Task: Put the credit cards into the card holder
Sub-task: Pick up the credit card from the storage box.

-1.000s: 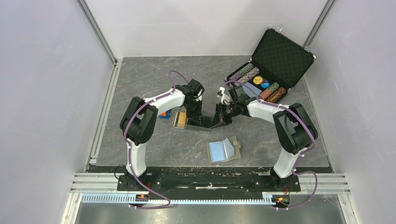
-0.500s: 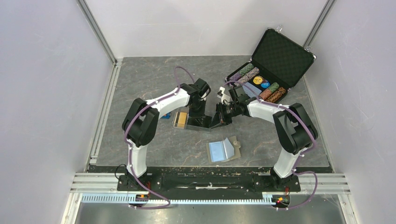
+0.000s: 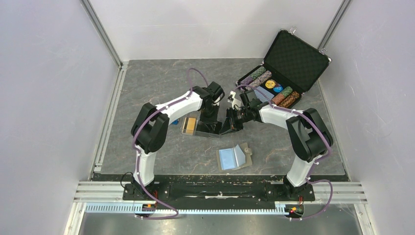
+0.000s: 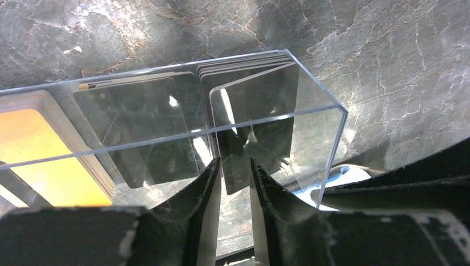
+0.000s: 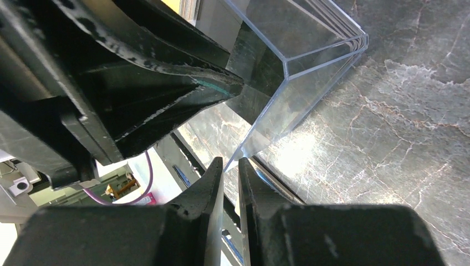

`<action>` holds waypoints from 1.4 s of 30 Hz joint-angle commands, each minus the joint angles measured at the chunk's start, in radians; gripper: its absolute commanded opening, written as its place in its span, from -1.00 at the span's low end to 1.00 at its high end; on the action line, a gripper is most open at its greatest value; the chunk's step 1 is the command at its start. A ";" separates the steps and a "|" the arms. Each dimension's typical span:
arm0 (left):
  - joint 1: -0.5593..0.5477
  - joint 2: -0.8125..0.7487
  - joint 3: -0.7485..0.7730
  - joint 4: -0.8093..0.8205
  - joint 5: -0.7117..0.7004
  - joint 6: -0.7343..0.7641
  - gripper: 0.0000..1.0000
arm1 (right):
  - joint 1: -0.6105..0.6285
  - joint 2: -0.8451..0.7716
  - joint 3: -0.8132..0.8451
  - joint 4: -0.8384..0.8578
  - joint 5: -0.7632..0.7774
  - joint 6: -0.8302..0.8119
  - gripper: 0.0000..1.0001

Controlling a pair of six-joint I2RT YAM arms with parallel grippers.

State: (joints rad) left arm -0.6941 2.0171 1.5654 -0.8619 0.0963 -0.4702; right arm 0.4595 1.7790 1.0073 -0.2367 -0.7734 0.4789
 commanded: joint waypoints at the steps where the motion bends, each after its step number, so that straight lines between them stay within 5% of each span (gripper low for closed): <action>1: -0.019 0.037 0.050 -0.029 0.016 0.053 -0.32 | 0.009 -0.024 -0.013 0.011 -0.009 -0.021 -0.71; 13: -0.028 0.069 0.088 -0.064 0.001 0.098 -0.32 | 0.010 -0.022 -0.012 0.009 -0.009 -0.021 -0.71; 29: -0.029 -0.014 0.068 0.004 0.077 0.057 -0.86 | 0.010 -0.024 -0.014 0.009 -0.011 -0.022 -0.71; 42: -0.002 -0.042 0.004 0.072 0.130 0.010 -0.87 | 0.010 -0.023 -0.016 0.010 -0.010 -0.023 -0.71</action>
State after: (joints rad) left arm -0.6979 2.0018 1.5837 -0.8837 0.1379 -0.4091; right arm 0.4587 1.7771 1.0042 -0.2367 -0.7742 0.4786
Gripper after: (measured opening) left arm 0.069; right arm 0.150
